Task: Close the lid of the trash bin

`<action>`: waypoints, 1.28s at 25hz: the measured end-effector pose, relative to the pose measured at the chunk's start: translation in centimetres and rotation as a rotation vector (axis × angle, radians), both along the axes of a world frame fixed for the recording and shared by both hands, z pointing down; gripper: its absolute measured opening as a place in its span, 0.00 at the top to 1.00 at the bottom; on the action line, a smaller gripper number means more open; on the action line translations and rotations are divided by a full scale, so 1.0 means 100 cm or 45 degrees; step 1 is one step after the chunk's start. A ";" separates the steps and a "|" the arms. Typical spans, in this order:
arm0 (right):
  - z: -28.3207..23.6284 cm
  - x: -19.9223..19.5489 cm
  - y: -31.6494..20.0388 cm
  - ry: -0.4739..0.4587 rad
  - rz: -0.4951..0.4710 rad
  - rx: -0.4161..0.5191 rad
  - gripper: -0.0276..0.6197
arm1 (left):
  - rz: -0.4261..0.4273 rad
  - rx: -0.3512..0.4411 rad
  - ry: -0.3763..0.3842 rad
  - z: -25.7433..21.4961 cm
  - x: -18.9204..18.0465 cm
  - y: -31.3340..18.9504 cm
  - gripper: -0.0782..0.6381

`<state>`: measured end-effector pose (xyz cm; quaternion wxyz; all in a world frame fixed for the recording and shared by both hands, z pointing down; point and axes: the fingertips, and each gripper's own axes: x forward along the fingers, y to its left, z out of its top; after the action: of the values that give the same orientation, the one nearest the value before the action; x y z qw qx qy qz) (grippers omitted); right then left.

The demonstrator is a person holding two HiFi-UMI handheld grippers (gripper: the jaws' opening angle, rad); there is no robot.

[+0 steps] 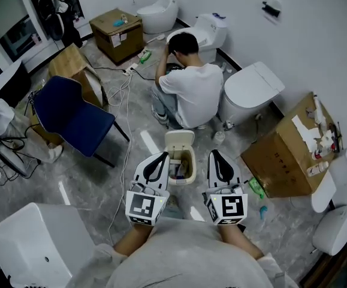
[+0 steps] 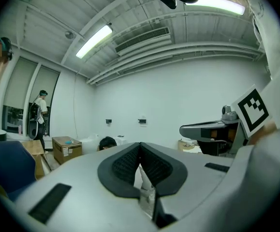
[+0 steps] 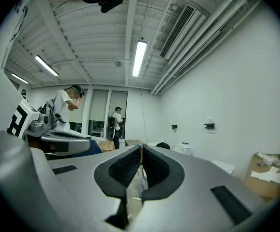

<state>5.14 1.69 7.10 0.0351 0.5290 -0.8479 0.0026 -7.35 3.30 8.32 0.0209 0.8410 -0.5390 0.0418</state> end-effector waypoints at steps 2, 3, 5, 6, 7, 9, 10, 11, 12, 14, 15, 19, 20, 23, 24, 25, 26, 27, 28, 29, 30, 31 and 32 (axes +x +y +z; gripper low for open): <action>0.003 -0.004 -0.020 0.007 0.018 -0.003 0.90 | 0.029 -0.005 0.000 0.005 -0.004 -0.021 0.86; 0.005 -0.006 -0.028 0.009 0.024 -0.004 0.90 | 0.043 -0.006 -0.001 0.008 -0.005 -0.029 0.86; 0.009 -0.008 -0.040 0.026 0.026 -0.007 0.90 | 0.063 -0.006 0.004 0.013 -0.007 -0.042 0.86; 0.010 -0.010 -0.045 0.037 0.025 -0.008 0.90 | 0.064 -0.008 0.011 0.016 -0.009 -0.047 0.86; 0.012 -0.011 -0.049 0.047 0.023 -0.010 0.90 | 0.063 -0.013 0.020 0.019 -0.011 -0.051 0.86; 0.016 -0.012 -0.054 0.067 0.015 -0.011 0.90 | 0.061 -0.016 0.030 0.027 -0.014 -0.057 0.86; 0.019 -0.013 -0.056 0.075 0.010 -0.012 0.90 | 0.062 -0.013 0.030 0.030 -0.015 -0.060 0.86; 0.022 -0.013 -0.059 0.082 0.007 -0.014 0.90 | 0.062 -0.012 0.031 0.033 -0.017 -0.063 0.86; 0.025 -0.014 -0.062 0.086 0.005 -0.018 0.90 | 0.059 -0.016 0.036 0.037 -0.018 -0.066 0.86; 0.032 -0.015 -0.068 0.090 -0.002 -0.032 0.90 | 0.049 -0.033 0.049 0.043 -0.020 -0.073 0.86; 0.035 -0.016 -0.072 0.091 -0.007 -0.041 0.90 | 0.046 -0.039 0.051 0.045 -0.021 -0.076 0.86; 0.043 -0.022 -0.090 0.106 -0.047 -0.052 0.90 | 0.042 0.000 0.088 0.044 -0.019 -0.093 0.86; 0.044 -0.024 -0.095 0.109 -0.060 -0.050 0.90 | 0.040 0.008 0.100 0.044 -0.019 -0.098 0.86; 0.051 -0.029 -0.109 0.120 -0.094 -0.051 0.90 | 0.042 -0.001 0.097 0.049 -0.020 -0.112 0.86; 0.053 -0.030 -0.114 0.131 -0.109 -0.048 0.90 | 0.039 0.010 0.102 0.049 -0.020 -0.117 0.86; 0.056 -0.030 -0.120 0.143 -0.125 -0.044 0.90 | 0.037 0.017 0.104 0.050 -0.019 -0.121 0.86; 0.059 -0.029 -0.126 0.155 -0.138 -0.042 0.90 | 0.037 0.018 0.101 0.052 -0.018 -0.126 0.86; 0.061 -0.028 -0.132 0.166 -0.149 -0.040 0.90 | 0.036 0.016 0.096 0.054 -0.016 -0.131 0.86; 0.064 -0.026 -0.138 0.175 -0.157 -0.036 0.90 | 0.034 0.012 0.090 0.057 -0.015 -0.135 0.86; 0.066 -0.025 -0.145 0.180 -0.164 -0.032 0.90 | 0.031 0.009 0.085 0.060 -0.014 -0.140 0.86; 0.068 -0.023 -0.151 0.181 -0.169 -0.026 0.90 | 0.029 0.007 0.080 0.064 -0.013 -0.144 0.86; 0.070 -0.022 -0.157 0.178 -0.170 -0.022 0.90 | 0.026 0.007 0.074 0.069 -0.012 -0.148 0.86; 0.072 -0.021 -0.163 0.182 -0.168 -0.025 0.90 | 0.026 0.007 0.067 0.073 -0.012 -0.151 0.86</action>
<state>3.02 -14.66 14.34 0.1008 0.4704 -0.8762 -0.0290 -8.51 -11.83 15.66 0.0322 0.8473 -0.5298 0.0183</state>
